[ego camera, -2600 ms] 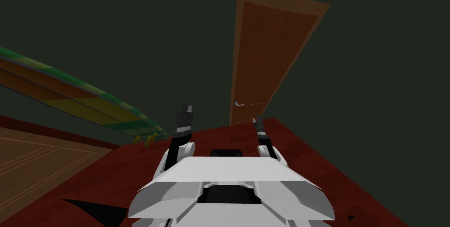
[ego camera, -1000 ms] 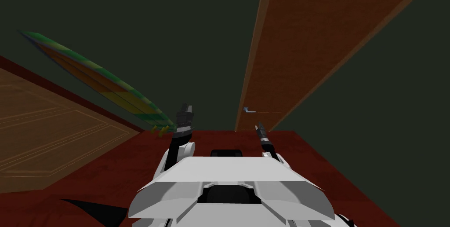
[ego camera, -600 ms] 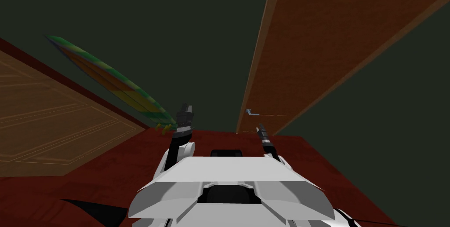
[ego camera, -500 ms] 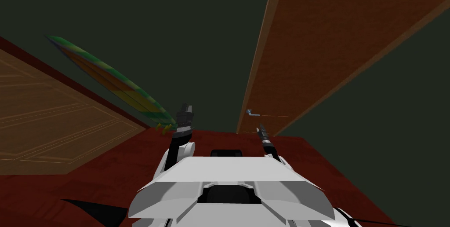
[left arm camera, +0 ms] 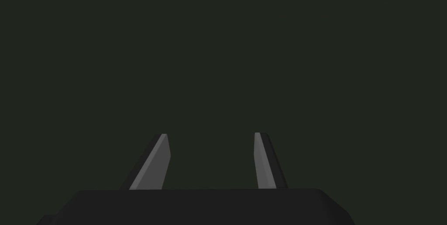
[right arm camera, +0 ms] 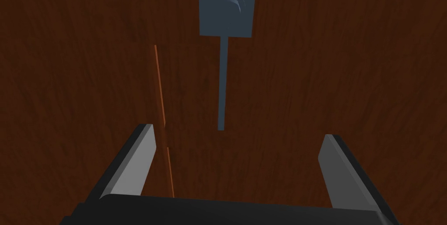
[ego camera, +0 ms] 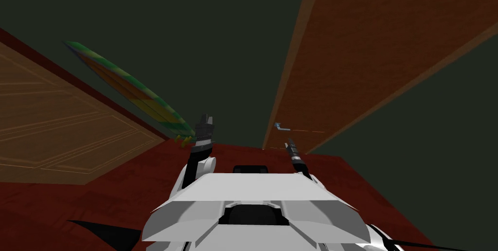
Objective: Pull the door open
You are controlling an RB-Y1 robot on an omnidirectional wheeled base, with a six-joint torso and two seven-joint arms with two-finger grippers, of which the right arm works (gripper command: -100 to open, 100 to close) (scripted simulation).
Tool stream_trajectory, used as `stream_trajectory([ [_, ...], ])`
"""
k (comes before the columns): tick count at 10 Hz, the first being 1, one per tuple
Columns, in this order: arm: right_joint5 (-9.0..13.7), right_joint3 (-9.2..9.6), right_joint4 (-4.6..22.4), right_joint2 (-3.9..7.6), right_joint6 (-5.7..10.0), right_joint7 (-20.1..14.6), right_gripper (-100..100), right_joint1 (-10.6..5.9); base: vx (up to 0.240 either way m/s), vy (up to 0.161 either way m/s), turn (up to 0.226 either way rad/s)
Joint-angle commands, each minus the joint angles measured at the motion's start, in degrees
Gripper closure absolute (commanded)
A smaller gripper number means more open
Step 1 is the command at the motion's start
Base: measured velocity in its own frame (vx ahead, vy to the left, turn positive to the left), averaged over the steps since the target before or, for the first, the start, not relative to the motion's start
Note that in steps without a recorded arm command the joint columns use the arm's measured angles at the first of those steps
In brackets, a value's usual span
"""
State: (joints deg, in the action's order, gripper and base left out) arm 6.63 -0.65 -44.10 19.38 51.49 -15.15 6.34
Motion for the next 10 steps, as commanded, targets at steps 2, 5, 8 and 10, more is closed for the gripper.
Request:
stream_trajectory([
  [2, 0.14, 0.03, 1.06, 0.13, 0.35, -0.2, -100, -0.14, 0.048, -0.016, 0.072],
  [5, 0.57, -0.78, 2.16, 0.0, 0.74, 0.06, -100, -0.46, 0.14, -0.021, 0.063],
  [8, 1.15, -1.93, 3.6, -0.22, 1.23, 0.49, -100, -0.9, 0.209, -0.055, 0.105],
  [10, 1.44, -2.5, 4.32, -0.33, 1.48, 0.7, -100, -1.12, 0.203, -0.059, 0.077],
])
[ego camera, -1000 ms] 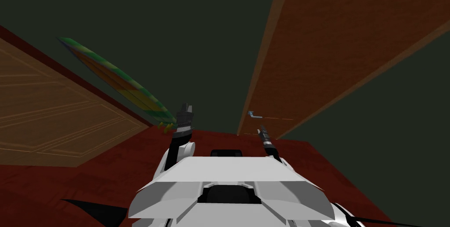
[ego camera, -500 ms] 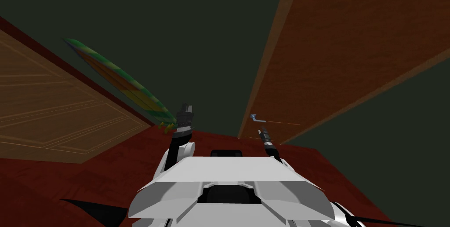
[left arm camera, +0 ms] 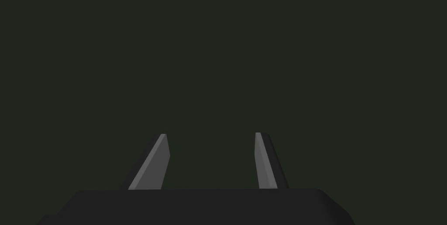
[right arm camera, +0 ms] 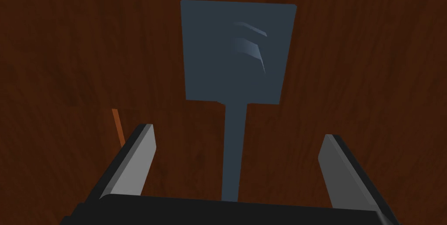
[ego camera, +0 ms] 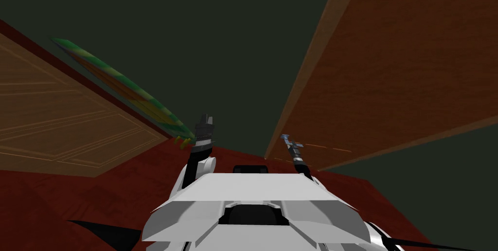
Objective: Pull the door open
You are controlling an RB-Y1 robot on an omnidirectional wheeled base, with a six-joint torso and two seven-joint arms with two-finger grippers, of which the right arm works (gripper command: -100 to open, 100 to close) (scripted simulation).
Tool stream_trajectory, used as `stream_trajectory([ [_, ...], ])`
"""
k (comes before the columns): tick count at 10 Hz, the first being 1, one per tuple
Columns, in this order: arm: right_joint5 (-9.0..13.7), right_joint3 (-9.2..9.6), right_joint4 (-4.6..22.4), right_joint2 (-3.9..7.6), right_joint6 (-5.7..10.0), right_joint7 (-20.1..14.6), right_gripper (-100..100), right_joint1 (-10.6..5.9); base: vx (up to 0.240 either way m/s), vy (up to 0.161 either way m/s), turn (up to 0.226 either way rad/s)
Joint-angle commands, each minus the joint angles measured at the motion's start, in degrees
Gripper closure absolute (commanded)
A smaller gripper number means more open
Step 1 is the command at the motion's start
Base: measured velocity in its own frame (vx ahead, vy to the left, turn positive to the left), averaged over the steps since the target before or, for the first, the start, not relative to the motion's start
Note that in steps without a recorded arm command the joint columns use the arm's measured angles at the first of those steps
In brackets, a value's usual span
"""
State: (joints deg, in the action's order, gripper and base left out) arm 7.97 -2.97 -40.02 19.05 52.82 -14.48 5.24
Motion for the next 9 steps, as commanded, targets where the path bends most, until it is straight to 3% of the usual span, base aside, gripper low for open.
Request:
stream_trajectory([
  [1, 0.0, 0.0, 0.0, 0.0, 0.0, 0.0, -100, 0.0, 0.08, -0.02, 0.016],
  [2, 0.0, 0.0, 0.0, 0.0, 0.0, 0.0, 100, 0.0, -0.008, 0.0, -0.011],
  [7, 0.0, 0.0, 0.0, 0.0, 0.0, 0.0, 100, 0.0, -0.017, 0.002, -0.002],
  [9, -0.51, 0.99, 0.04, 1.01, 1.05, -1.23, 100, 0.98, -0.151, -0.03, 0.129],
])
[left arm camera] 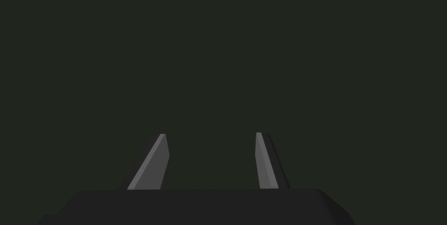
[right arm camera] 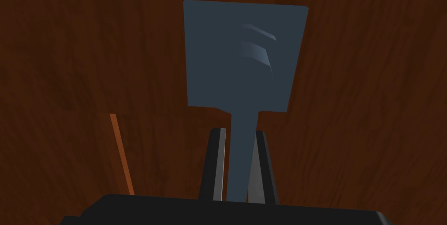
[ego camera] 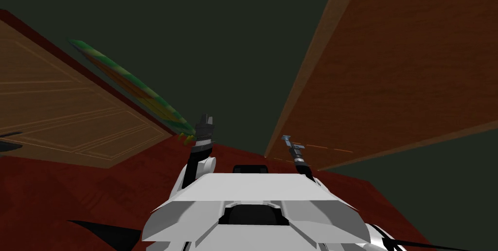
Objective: Pull the door open
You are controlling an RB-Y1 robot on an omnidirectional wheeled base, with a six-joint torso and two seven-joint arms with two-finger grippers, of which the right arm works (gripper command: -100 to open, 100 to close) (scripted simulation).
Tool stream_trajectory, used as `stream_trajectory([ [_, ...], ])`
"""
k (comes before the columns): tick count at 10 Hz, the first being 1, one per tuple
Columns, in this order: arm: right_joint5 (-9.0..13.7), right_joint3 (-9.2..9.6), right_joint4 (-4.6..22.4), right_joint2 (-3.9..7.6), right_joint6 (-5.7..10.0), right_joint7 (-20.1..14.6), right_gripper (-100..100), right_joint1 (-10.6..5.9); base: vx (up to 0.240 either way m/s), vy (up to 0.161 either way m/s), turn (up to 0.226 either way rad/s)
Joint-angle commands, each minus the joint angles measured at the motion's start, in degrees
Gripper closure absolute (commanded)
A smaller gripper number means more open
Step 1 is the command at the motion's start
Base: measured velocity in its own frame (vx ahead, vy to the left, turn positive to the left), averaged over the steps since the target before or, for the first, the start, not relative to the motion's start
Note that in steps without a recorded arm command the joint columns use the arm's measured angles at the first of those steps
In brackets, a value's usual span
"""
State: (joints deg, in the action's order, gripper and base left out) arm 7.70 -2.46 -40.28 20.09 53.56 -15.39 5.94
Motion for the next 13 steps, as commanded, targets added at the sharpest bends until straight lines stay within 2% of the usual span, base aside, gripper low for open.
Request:
stream_trajectory([
  [1, -0.48, 0.95, 0.25, 0.43, 0.88, -0.92, 100, 0.69, -0.182, -0.027, 0.085],
  [7, -2.04, 4.06, 0.01, 3.4, 4.59, -4.81, 100, 3.42, -0.203, -0.055, 0.116],
  [8, -2.2, 4.39, -0.01, 3.72, 4.99, -5.22, 100, 3.72, -0.191, -0.049, 0.093],
  [9, -2.06, 4.11, 0.32, 3.54, 4.55, -4.88, 100, 3.32, -0.085, -0.023, 0.019],
  [10, -2.25, 4.59, 1.02, 4.1, 6.35, -5.59, 100, 4.26, -0.149, -0.037, 0.203],
  [11, -2.28, 4.69, 1.17, 4.26, 6.82, -5.76, 100, 4.48, -0.195, -0.061, 0.164],
  [13, -2.42, 5.13, 1.86, 4.98, 8.92, -6.53, 100, 5.5, -0.17, -0.06, 0.156],
])
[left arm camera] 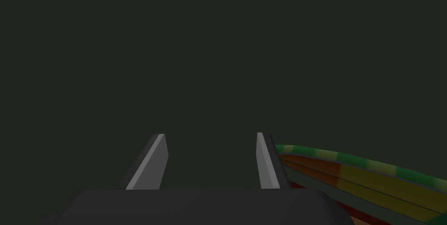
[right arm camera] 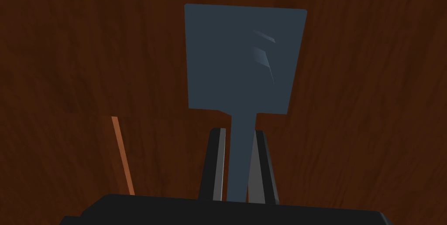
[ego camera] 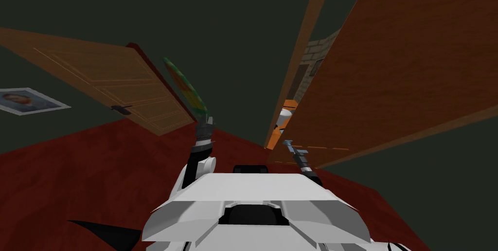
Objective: Pull the door open
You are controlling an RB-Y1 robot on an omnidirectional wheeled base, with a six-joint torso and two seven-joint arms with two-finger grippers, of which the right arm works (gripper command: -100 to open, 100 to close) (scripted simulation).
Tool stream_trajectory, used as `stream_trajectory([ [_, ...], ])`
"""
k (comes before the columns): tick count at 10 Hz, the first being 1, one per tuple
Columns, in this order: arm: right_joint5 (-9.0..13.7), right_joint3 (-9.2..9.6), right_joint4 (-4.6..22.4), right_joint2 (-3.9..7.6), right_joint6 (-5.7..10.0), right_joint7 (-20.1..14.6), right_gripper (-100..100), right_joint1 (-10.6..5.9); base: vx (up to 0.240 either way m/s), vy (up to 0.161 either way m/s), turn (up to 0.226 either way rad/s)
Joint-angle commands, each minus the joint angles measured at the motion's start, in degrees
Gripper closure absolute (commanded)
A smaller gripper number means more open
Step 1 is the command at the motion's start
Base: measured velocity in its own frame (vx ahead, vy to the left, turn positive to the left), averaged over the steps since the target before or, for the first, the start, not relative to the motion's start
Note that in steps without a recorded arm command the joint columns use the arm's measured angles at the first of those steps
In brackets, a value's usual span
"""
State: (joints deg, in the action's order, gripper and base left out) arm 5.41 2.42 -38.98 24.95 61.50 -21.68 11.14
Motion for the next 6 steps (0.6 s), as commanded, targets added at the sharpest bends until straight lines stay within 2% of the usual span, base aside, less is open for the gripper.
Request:
stream_trajectory([
  [1, -0.2, 0.49, 0.94, 0.52, 2.1, -0.66, 100, 0.85, -0.245, -0.072, 0.181],
  [2, -0.2, 0.49, 0.94, 0.52, 2.1, -0.66, 100, 0.85, -0.157, -0.038, 0.047],
  [4, -0.34, 0.95, 1.65, 1.25, 4.24, -1.44, 100, 1.89, -0.13, -0.042, 0.137],
  [5, -0.43, 1.22, 2.07, 1.7, 5.53, -1.92, 100, 2.52, -0.208, -0.083, 0.199],
  [6, -0.47, 1.35, 2.28, 1.91, 6.15, -2.14, 100, 2.82, -0.217, -0.047, 0.144],
])
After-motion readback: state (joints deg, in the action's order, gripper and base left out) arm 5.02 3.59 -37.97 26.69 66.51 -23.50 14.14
